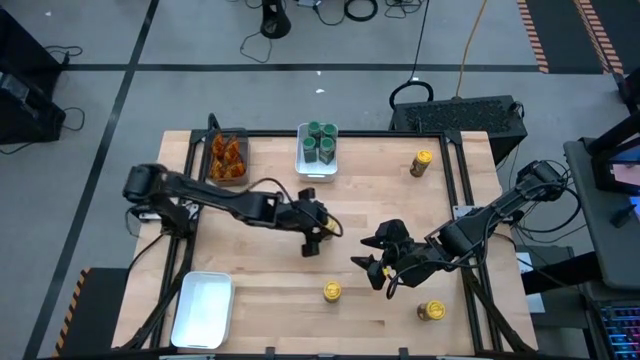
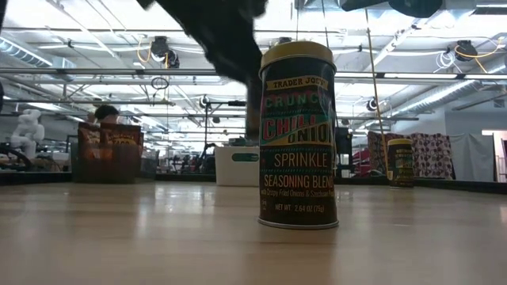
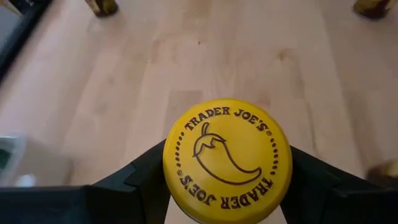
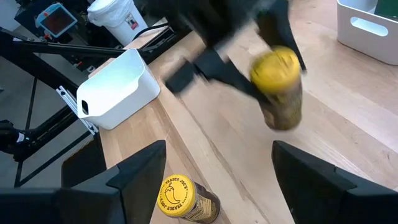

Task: Sort spices by type
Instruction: Put the middle yellow seasoning bottle into the bottom white bin

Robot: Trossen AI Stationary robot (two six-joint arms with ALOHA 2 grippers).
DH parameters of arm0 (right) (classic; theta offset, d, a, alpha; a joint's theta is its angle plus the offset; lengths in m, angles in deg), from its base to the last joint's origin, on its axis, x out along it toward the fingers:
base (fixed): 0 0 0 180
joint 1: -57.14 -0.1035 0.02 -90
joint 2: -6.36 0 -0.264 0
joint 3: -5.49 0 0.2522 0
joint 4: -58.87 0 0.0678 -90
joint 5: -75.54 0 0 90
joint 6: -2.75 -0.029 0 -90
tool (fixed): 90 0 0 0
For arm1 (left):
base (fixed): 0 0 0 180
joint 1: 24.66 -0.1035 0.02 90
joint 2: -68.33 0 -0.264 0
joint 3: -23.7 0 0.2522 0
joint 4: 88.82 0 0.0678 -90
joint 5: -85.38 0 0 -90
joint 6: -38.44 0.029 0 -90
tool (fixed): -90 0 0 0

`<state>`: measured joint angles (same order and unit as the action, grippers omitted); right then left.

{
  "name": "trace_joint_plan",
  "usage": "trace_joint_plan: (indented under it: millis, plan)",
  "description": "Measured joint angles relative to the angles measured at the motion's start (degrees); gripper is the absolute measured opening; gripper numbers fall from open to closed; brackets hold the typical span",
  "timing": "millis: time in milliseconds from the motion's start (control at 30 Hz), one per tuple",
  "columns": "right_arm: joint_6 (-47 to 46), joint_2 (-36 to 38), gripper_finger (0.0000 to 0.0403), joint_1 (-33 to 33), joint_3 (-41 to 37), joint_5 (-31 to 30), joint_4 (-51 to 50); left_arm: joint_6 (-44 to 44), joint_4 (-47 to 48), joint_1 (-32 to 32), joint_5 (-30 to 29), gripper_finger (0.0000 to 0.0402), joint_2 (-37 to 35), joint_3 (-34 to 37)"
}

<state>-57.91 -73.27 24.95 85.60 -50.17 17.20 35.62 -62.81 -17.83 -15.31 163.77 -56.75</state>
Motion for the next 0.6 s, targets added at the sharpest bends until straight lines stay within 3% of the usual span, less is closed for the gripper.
trace_joint_plan:
  millis: [333, 600]
  plan:
    - [3.2, 0.0, 0.0274, 0.0, 0.0, 0.0, 0.3, 0.0, 17.4, 1.5, 1.3, 0.0231, -20.1, 0.0]
    - [3.3, 0.0, 0.0274, -0.1, 0.0, 0.8, 0.2, -13.3, 33.0, 6.8, 2.8, 0.0238, -29.7, 0.0]
